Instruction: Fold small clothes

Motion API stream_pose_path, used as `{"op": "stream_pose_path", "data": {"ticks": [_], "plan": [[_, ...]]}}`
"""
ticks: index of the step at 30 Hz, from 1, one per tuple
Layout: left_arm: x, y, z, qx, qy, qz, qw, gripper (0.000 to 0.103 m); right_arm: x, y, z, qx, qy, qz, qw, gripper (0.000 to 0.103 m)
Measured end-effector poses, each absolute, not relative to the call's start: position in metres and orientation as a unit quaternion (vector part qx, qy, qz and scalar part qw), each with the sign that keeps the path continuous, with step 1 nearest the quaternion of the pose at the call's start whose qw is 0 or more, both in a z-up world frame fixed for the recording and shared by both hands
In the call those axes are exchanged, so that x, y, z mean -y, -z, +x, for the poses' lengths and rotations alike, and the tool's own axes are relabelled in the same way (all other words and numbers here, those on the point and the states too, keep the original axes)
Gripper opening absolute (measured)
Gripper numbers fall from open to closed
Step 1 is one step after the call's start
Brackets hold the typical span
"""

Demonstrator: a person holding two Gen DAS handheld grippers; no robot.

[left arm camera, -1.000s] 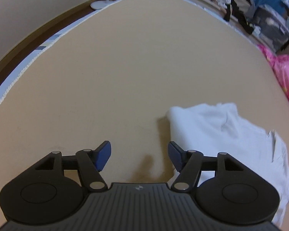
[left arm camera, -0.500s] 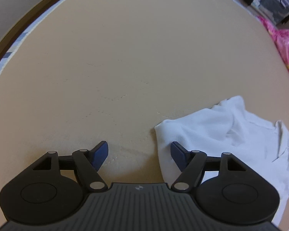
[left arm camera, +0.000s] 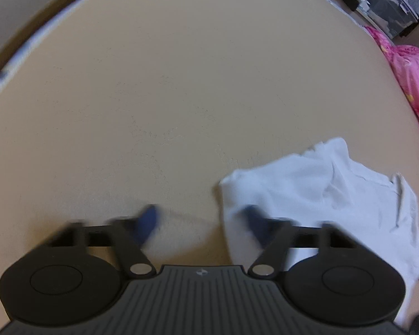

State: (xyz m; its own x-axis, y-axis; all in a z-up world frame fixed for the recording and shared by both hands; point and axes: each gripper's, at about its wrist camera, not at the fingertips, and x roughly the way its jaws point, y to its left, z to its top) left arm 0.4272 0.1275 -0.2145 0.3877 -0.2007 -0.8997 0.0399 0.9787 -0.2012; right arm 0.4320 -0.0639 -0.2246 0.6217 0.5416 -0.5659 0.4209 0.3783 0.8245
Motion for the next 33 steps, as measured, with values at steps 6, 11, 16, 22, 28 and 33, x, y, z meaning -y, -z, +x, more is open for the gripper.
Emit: {"op": "stream_pose_path", "data": {"ticks": [6, 11, 16, 22, 28, 33], "plan": [[-0.118, 0.200, 0.434, -0.505, 0.016, -0.059, 0.861, 0.000, 0.050, 0.221, 0.407, -0.437, -0.093, 0.452, 0.772, 0.006], [-0.139, 0.203, 0.429, -0.528, 0.049, -0.103, 0.842, 0.032, 0.058, 0.233, 0.398, -0.424, -0.101, 0.415, 0.799, 0.007], [-0.162, 0.203, 0.393, -0.491, 0.110, -0.146, 0.852, 0.082, 0.064, 0.237, 0.405, -0.414, -0.102, 0.445, 0.787, 0.007], [-0.143, 0.204, 0.385, -0.481, 0.153, -0.109, 0.856, 0.085, 0.071, 0.234, 0.415, -0.404, -0.093, 0.463, 0.783, 0.007], [-0.094, 0.214, 0.405, -0.495, 0.075, -0.030, 0.865, 0.007, 0.068, 0.228, 0.424, -0.403, -0.090, 0.431, 0.802, 0.007], [-0.088, 0.215, 0.419, -0.498, 0.046, -0.032, 0.865, 0.007, 0.070, 0.238, 0.395, -0.439, -0.099, 0.369, 0.813, 0.005]]}}
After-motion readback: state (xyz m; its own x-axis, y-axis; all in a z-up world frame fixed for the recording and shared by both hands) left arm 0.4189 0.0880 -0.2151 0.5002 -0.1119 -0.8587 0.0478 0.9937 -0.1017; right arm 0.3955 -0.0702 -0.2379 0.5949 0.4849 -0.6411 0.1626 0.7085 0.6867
